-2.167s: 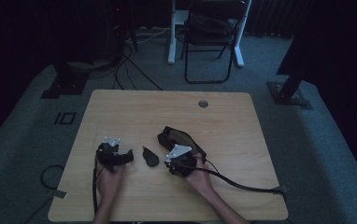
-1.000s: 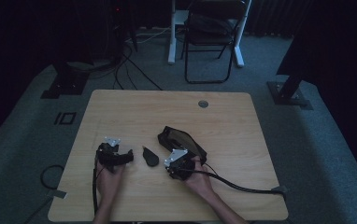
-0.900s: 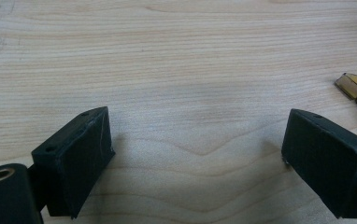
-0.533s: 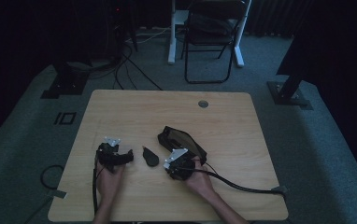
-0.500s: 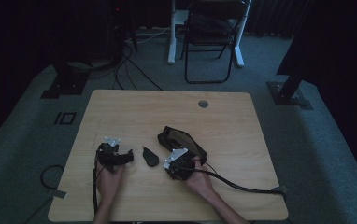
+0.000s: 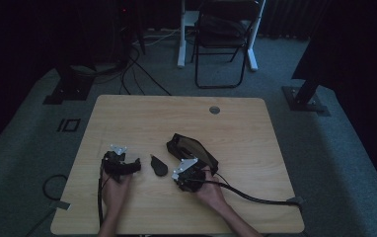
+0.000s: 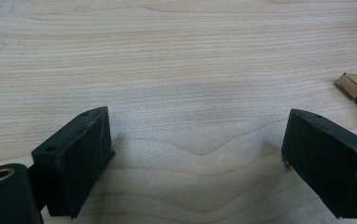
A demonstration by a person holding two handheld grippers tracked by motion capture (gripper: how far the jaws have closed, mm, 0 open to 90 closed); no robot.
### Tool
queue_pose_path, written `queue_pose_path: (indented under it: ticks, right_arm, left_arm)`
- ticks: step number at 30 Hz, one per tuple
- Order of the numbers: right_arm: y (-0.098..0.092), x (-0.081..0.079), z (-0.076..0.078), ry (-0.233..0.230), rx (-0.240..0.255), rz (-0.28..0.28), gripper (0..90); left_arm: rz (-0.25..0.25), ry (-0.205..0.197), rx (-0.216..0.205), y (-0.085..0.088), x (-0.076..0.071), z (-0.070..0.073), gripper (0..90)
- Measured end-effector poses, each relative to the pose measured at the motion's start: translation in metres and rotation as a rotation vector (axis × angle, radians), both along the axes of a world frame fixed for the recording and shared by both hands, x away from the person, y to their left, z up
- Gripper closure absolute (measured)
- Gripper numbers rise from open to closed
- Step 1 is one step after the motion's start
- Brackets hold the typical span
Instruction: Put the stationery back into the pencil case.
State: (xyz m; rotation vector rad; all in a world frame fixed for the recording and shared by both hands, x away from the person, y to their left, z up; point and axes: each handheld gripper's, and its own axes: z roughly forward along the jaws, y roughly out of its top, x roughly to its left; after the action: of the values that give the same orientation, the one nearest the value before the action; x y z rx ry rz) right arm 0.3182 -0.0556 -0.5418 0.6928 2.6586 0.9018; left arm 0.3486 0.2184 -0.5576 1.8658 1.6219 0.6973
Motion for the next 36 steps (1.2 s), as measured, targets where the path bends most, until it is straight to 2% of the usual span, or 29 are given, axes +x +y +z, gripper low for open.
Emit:
queue_pose_path:
  ticks: [36]
  right_arm:
    - [-0.007,-0.010,0.030,-0.053,0.078,0.018,71.4]
  left_arm:
    - [0.000,0.000,0.000,0.000,0.000,0.000,8.8]
